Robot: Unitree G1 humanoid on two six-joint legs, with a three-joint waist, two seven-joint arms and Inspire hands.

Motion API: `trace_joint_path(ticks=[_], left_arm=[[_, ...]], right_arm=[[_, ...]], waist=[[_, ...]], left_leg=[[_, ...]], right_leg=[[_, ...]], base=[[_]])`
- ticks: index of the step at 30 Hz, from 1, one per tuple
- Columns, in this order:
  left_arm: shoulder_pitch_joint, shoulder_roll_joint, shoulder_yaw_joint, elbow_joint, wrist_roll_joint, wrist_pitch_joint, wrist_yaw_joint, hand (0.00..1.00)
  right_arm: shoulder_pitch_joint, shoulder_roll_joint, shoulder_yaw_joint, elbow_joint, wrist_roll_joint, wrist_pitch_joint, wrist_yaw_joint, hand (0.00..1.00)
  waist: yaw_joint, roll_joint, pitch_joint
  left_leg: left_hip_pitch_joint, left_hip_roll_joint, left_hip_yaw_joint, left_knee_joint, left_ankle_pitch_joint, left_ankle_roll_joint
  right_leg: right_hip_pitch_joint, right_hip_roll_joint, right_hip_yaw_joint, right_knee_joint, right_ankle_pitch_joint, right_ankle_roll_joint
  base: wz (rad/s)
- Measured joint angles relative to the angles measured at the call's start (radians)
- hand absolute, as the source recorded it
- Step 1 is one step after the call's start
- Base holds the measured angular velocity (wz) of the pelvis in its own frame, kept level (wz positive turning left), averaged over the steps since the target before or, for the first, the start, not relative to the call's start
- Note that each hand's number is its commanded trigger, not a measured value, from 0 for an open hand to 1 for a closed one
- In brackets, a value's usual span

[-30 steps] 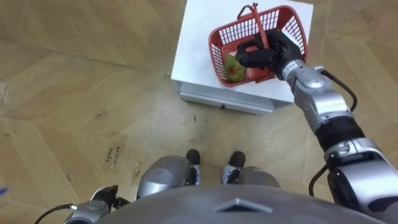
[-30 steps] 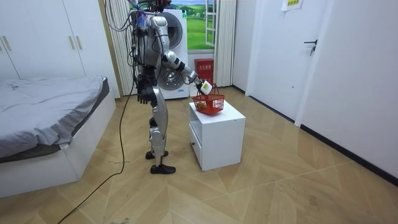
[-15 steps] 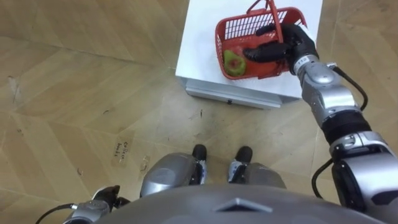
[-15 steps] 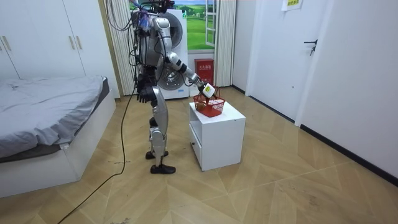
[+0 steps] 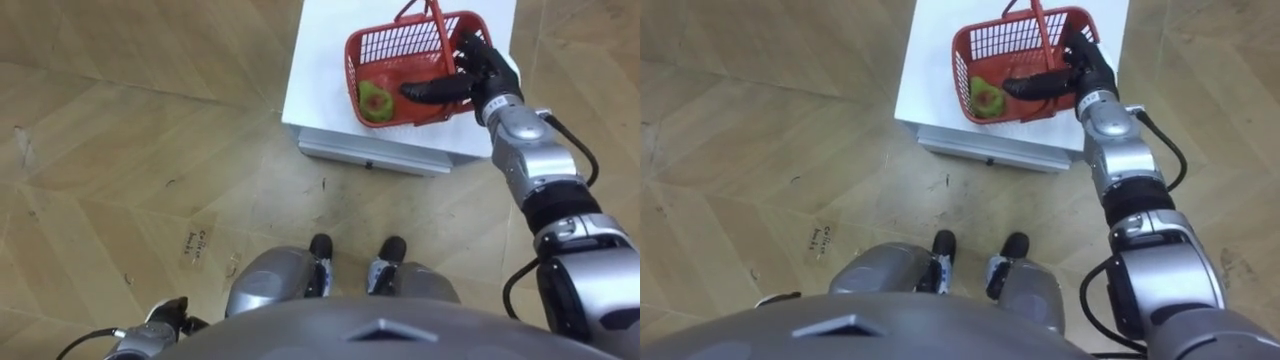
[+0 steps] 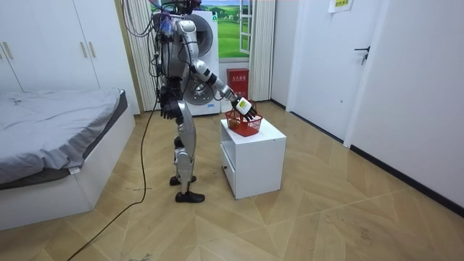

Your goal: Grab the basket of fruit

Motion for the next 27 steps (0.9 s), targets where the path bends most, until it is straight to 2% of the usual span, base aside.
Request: trace_joint_path(ticks=[4,7,10,12,16,17,21,27], left_arm=[[0.001,-0.006,-0.001,-0.002,0.0,0.0,-0.006,0.0],[0.003,-0.014,-0.001,-0.002,0.0,0.0,-0.013,0.0],[0.005,-0.014,0.0,-0.004,0.0,0.0,-0.015,0.0],[0.006,-0.014,0.001,-0.004,0.0,0.0,-0.015,0.0],[0.014,-0.014,0.001,-0.003,0.0,-0.002,-0.025,0.0],[0.015,-0.014,0.003,-0.003,0.0,-0.005,-0.032,0.0],[0.016,-0.015,0.039,0.003,0.0,-0.009,-0.041,0.0],[0.032,-0.015,0.058,0.002,-0.004,-0.008,-0.044,0.0]], right_arm=[[0.001,0.0,0.0,-0.022,0.016,-0.002,0.002,0.0],[0.002,0.0,-0.001,-0.038,0.023,-0.006,0.009,0.0],[0.012,0.0,-0.006,-0.057,0.028,-0.006,0.01,0.0],[0.048,0.004,-0.016,-0.109,0.029,-0.006,0.011,0.0],[0.098,0.018,-0.025,-0.183,0.021,-0.006,0.023,0.0],[0.126,0.021,-0.025,-0.231,0.022,-0.006,0.031,0.0],[0.195,0.02,-0.029,-0.327,0.0,-0.006,0.068,0.0],[0.225,0.019,-0.037,-0.413,-0.057,-0.005,0.085,0.0]], waist=[[-0.015,-0.004,-0.0035],[-0.021,-0.005,-0.0042],[-0.044,-0.01,-0.0079],[-0.052,-0.018,-0.0141],[-0.069,-0.029,-0.0193],[-0.071,-0.033,-0.019],[-0.074,-0.043,-0.0178],[-0.082,-0.041,-0.0166]], left_leg=[[0.017,0.0,0.005,-0.004,0.0,0.0],[0.038,0.002,0.022,-0.013,0.0,0.0],[0.054,0.003,0.026,-0.02,0.0,0.0],[0.071,0.004,0.033,-0.028,0.0,0.0],[0.094,0.005,0.04,-0.035,0.0,0.0],[0.097,0.005,0.044,-0.037,0.0,0.001],[0.099,0.006,0.045,-0.042,-0.001,0.0],[0.125,0.012,0.06,-0.062,-0.002,-0.003]], right_leg=[[0.016,0.001,0.0,-0.005,0.0,0.0],[0.027,0.002,0.02,-0.006,0.0,0.0],[0.039,0.003,0.023,-0.006,0.0,0.0],[0.049,0.005,0.026,-0.007,0.0,0.0],[0.068,0.008,0.035,-0.01,0.0,0.0],[0.068,0.011,0.05,-0.011,0.0,0.0],[0.076,0.016,0.059,-0.018,0.0,0.0],[0.092,0.025,0.078,-0.03,0.002,-0.001]], base=[[-0.04],[-0.16],[-0.04],[-0.09],[-0.07],[-0.1],[-0.02],[-0.07]])
